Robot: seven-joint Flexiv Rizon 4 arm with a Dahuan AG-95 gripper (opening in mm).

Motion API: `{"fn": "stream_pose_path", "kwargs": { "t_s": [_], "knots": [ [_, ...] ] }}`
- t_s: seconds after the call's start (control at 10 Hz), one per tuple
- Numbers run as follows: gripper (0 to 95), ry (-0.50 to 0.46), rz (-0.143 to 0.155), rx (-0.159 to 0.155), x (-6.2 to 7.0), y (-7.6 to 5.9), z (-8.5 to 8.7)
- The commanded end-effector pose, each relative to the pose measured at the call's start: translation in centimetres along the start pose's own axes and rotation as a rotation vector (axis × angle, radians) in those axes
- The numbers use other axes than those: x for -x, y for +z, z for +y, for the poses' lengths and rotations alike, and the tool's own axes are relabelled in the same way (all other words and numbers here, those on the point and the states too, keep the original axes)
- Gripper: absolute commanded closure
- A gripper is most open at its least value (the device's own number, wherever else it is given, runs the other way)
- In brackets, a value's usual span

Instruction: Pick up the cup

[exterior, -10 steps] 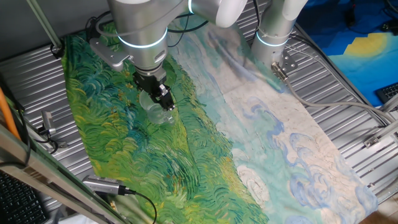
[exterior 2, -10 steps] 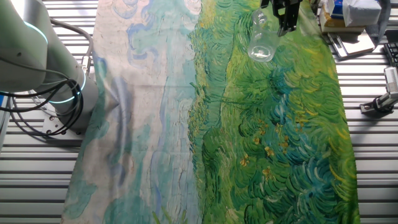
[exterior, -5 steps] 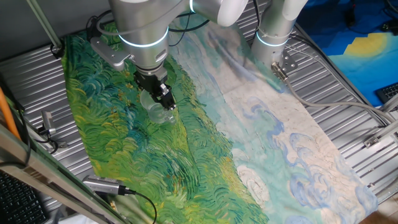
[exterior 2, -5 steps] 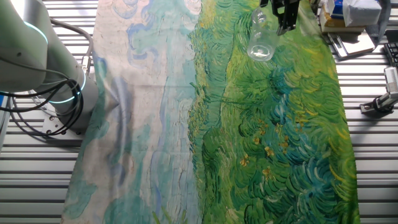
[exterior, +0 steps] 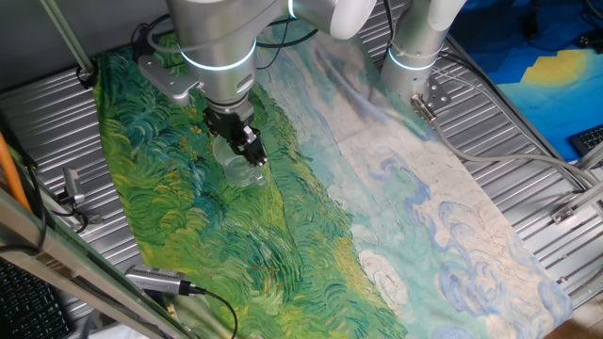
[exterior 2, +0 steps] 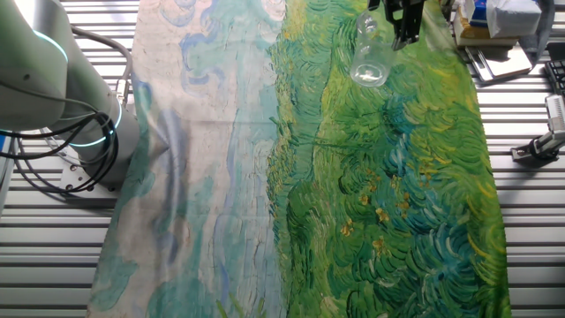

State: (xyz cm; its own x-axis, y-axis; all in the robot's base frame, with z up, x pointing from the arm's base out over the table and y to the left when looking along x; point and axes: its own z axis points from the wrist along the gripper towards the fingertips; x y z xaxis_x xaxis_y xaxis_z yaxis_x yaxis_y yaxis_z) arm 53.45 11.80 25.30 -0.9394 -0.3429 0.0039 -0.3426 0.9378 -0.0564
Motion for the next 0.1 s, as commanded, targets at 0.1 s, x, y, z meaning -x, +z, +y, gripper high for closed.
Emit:
{"fn": "stream_pose_path", "kwargs": {
  "t_s": [0.1],
  "knots": [
    [95.0,0.0,-0.001,0.002,-0.02,-0.03,0.04]
  ]
}}
